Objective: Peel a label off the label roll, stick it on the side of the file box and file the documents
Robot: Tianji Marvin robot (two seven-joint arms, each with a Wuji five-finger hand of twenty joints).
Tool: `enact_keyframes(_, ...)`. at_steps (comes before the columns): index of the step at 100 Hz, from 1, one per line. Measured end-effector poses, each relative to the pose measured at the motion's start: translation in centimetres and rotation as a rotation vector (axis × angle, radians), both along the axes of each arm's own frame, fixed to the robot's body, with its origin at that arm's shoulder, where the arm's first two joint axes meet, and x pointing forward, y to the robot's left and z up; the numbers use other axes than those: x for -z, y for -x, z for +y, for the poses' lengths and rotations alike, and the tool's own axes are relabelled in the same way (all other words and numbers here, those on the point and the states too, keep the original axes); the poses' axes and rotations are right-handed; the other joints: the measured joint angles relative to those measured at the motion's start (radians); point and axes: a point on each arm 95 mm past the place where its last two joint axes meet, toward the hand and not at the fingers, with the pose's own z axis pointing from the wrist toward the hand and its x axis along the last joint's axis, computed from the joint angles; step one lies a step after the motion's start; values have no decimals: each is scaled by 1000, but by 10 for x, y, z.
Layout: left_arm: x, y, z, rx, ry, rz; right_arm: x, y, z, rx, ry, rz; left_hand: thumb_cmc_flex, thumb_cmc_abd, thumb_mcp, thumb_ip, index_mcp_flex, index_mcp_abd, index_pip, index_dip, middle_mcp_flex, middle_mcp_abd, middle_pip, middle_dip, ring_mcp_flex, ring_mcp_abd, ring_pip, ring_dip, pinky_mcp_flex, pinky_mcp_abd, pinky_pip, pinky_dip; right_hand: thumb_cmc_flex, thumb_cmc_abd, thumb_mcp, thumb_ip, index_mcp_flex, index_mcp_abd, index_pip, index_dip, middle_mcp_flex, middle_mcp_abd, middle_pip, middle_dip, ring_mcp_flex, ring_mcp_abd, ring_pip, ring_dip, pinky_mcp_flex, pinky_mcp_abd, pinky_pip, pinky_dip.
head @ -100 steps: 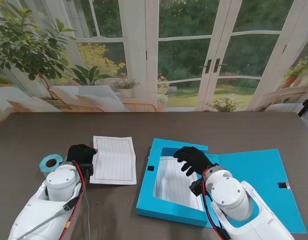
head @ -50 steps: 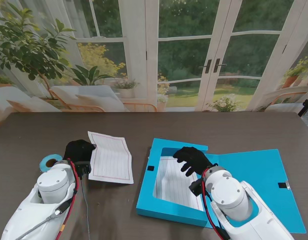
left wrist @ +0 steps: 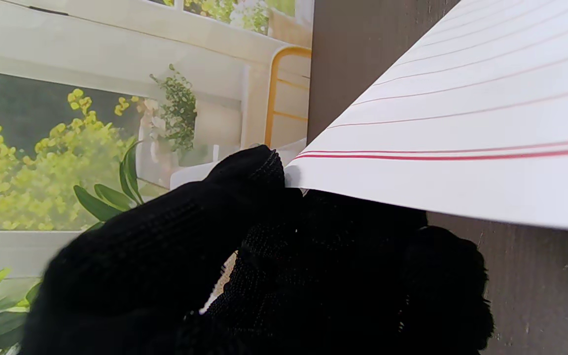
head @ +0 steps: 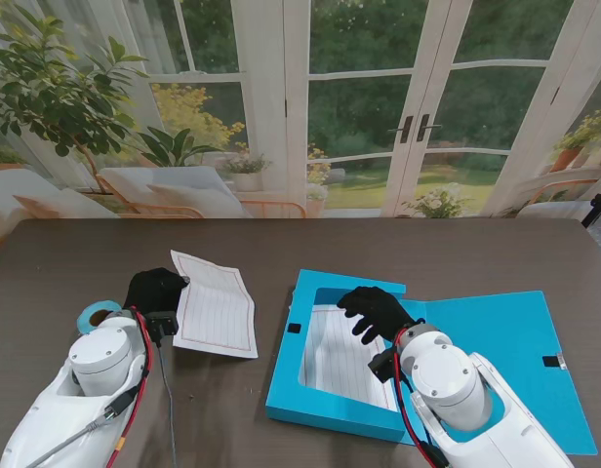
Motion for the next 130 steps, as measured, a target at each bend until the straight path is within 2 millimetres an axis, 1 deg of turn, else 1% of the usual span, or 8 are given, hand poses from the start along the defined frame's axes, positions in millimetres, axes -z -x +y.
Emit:
enact_keyframes(13, -1, 2, -1, 15, 24, -10, 0, 0, 0, 0, -1, 1, 0, -1, 2, 0, 0, 2, 0, 0, 2, 1, 3, 13, 7, 0, 0, 11, 9, 4, 0, 0, 0, 0, 0, 0, 0, 0, 0, 0, 0, 0, 0, 0, 0, 0, 0, 0, 0, 0, 0, 0)
enact_keyframes(16, -2, 2, -2, 24, 29, -12, 0, 0, 0, 0, -1, 0, 0, -13, 14, 0, 2, 3, 3, 0, 3, 2, 6, 14, 8, 0, 0, 11, 11, 6, 0, 0, 0, 0, 0, 0, 0, 0, 0, 0, 0, 0, 0, 0, 0, 0, 0, 0, 0, 0, 0, 0)
enact_keyframes(26, -3, 3, -3, 57, 40, -16, 0, -1, 1, -1, -4, 1, 0, -29, 34, 0, 4, 12, 9, 0, 11, 9, 17, 25, 26, 0, 2, 23, 29, 27, 0, 0, 0, 0, 0, 0, 0, 0, 0, 0, 0, 0, 0, 0, 0, 0, 0, 0, 0, 0, 0, 0)
enact_keyframes(44, -8, 4, -2, 204, 72, -24, 0, -2, 1, -3, -7, 2, -1, -30, 40, 0, 4, 14, 13, 0, 12, 10, 28, 28, 31, 0, 3, 27, 40, 29, 0, 0, 0, 0, 0, 0, 0, 0, 0, 0, 0, 0, 0, 0, 0, 0, 0, 0, 0, 0, -1, 0)
enact_keyframes(54, -10, 5, 2, 242, 87, -27, 0, -3, 1, -2, -9, 3, -1, -31, 41, 0, 4, 15, 14, 0, 12, 10, 35, 38, 33, 0, 6, 35, 47, 31, 0, 0, 0, 0, 0, 0, 0, 4, 0, 0, 0, 0, 0, 0, 0, 0, 0, 0, 0, 0, -2, 0)
enact_keyframes(68, -10, 5, 7, 251, 60, -4, 0, -3, 0, 3, -17, 4, -1, -31, 42, 0, 4, 17, 16, 0, 12, 11, 38, 39, 33, 0, 13, 36, 48, 33, 0, 0, 0, 0, 0, 0, 0, 4, 0, 0, 0, 0, 0, 0, 0, 0, 0, 0, 0, 0, -10, 0)
enact_keyframes(85, -10, 5, 7, 274, 66, -2, 1, -3, -1, 5, -22, 5, -1, -31, 46, 0, 3, 19, 16, 0, 12, 12, 39, 41, 33, 0, 14, 36, 48, 33, 1, 0, 0, 0, 0, 0, 0, 5, 0, 0, 0, 1, 0, 0, 0, 0, 0, 0, 0, 0, -10, 0)
enact_keyframes(130, -21, 5, 4, 292, 215, -96, 4, -4, -4, 15, -31, 11, -1, -31, 48, 0, 3, 21, 19, 1, 12, 13, 47, 43, 33, 1, 24, 47, 48, 39, 10, 0, 0, 0, 0, 0, 0, 5, -1, 0, 0, 9, 0, 0, 0, 0, 0, 0, 0, 0, -11, 1)
